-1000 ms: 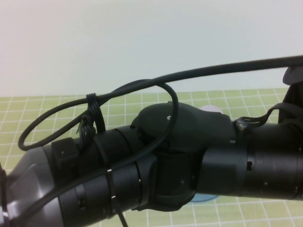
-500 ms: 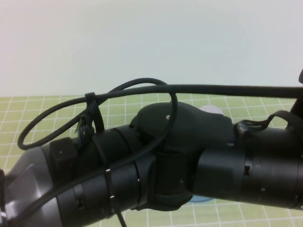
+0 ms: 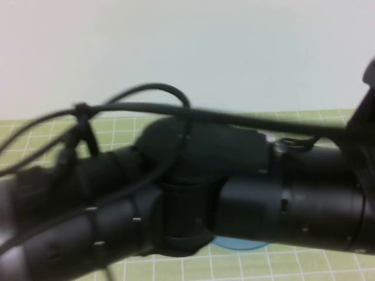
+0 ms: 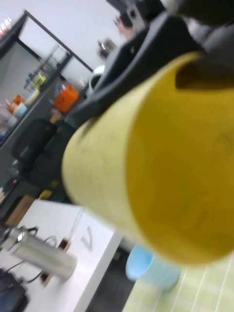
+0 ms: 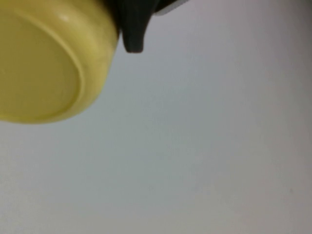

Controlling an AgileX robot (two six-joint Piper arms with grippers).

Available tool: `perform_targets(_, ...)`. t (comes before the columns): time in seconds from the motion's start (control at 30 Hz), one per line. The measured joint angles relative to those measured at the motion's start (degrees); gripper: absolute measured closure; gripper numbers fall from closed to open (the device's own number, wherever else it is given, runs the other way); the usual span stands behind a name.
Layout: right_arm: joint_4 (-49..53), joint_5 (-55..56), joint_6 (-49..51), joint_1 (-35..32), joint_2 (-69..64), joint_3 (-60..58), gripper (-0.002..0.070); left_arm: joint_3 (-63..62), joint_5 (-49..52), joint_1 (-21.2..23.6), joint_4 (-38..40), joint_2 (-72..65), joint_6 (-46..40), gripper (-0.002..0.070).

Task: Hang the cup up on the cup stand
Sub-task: Adjust the cup with two arms

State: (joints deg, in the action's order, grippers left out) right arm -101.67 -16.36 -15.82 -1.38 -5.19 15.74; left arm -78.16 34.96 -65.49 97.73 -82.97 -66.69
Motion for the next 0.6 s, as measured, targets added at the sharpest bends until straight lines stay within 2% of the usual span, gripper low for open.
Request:
perform_targets(0.07, -0.12, -0.97, -0.95, 0.0, 0.14, 0.53, 0.0079, 0.0, -2.08, 0.0, -2.26, 1.43, -0.16, 0.0675)
perform_targets(0.27, -0.12, -2.24, -5.57, 0.31, 0.14, 1.0, 0.0079, 0.0, -10.65, 0.0, -8.1, 5.64, -0.06, 0.0675)
perform_targets(0.37, 1.27, 0.53, -11.59, 0.31, -0.08, -0.5, 0.0082, 0.0, -12.01, 0.0, -15.13, 7.64, 0.64, 0.0675)
perform_targets(0.47, 1.97, 1.63, -17.32, 0.2, -0.4, -1.28, 0.0082, 0.0, -13.48, 0.0, -21.68, 9.0, 5.73, 0.0675)
perform_targets(0.6, 2.23, 1.13, -20.51, 0.09, -0.4, -1.28, 0.0083, 0.0, -14.36, 0.0, -25.91, 9.1, 10.47, 0.0675)
